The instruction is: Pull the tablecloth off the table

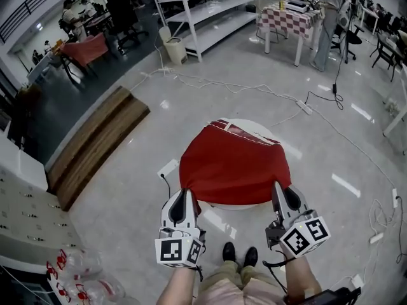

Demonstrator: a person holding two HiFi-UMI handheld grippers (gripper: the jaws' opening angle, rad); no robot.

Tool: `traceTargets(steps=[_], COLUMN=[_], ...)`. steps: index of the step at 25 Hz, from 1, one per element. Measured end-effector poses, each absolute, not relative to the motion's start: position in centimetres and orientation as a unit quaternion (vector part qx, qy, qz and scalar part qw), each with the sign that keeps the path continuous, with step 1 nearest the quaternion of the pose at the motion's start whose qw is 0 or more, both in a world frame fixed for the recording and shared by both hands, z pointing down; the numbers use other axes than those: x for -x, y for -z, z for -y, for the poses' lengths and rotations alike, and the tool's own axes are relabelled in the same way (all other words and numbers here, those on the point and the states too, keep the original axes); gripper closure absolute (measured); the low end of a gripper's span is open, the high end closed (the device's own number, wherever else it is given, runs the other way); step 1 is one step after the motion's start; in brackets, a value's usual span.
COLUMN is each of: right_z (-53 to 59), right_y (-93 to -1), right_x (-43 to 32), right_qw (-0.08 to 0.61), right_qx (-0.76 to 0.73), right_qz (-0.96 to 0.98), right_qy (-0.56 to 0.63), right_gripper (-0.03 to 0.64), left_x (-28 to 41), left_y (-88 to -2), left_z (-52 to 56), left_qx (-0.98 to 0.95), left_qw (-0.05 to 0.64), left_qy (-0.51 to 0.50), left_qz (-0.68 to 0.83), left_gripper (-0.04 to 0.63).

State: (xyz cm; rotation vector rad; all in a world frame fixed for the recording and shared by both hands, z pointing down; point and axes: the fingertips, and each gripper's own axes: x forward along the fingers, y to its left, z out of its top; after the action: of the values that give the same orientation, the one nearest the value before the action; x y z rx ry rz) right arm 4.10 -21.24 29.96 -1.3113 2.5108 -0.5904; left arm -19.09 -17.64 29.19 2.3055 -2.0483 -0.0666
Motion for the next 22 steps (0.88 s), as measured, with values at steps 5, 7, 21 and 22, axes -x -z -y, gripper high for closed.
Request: traceTargets(steps=[5, 7, 21, 22], right_z=[20.8, 20.6, 19.9, 19.9], right_y=[-28.8, -28.3, -26.0, -25.9], right_x=[-4.5, -4.5, -6.2, -6.3], right_qw=[0.131, 0.135, 0.146, 0.146], right_qx=[0.444, 0.443, 0.433, 0.431], right_qz=[-0.864, -0.865, -0.872, -0.873], right_qy=[0.196, 0.195, 0.175, 0.174], right_gripper=[0.591, 0.591, 0.591, 0.591], left_x=[18.8, 18.8, 16.9, 16.8], left_y=[-27.8, -27.2, -25.3, -25.1], left_z=[17.3, 17.2, 16.1, 16.1], left_qx=[-0.746, -0.746, -0.742, -0.741], left_qw=[0.03, 0.027, 0.008, 0.006], left_qy=[0.034, 0.036, 0.038, 0.038], left_qz=[0.664, 0.665, 0.67, 0.671], left_gripper=[0.558, 0.558, 0.558, 0.558])
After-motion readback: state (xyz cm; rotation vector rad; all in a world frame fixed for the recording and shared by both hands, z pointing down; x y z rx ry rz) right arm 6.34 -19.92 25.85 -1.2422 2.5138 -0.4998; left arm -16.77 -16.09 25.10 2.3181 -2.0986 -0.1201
